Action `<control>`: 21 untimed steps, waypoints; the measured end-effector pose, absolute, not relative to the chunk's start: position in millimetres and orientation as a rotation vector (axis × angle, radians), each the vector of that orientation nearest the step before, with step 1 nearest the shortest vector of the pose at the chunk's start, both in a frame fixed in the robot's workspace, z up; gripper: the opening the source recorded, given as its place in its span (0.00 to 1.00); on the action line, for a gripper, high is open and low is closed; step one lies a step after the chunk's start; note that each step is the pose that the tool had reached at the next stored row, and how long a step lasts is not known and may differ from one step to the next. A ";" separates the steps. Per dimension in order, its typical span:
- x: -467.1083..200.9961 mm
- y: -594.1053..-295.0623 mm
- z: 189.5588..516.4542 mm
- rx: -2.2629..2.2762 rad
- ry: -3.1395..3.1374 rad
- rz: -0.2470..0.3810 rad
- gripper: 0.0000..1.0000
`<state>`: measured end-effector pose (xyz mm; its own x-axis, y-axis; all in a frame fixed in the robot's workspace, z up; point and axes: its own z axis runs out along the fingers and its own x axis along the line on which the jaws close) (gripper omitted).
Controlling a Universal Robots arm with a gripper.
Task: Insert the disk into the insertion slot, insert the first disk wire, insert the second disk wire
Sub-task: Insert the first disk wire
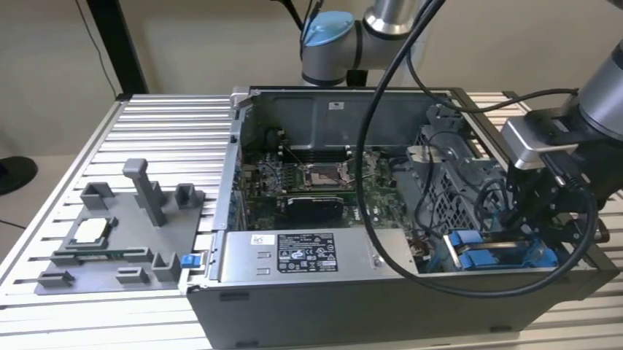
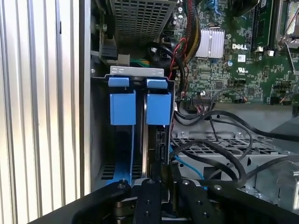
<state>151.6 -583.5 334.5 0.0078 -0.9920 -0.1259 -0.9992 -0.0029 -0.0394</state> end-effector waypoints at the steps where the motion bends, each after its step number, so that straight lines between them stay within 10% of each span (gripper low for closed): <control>1: 151.6 -583.5 338.4 -2.143 2.132 0.094 1.00; 21: 189.8 -583.5 365.7 -2.150 2.141 0.119 1.00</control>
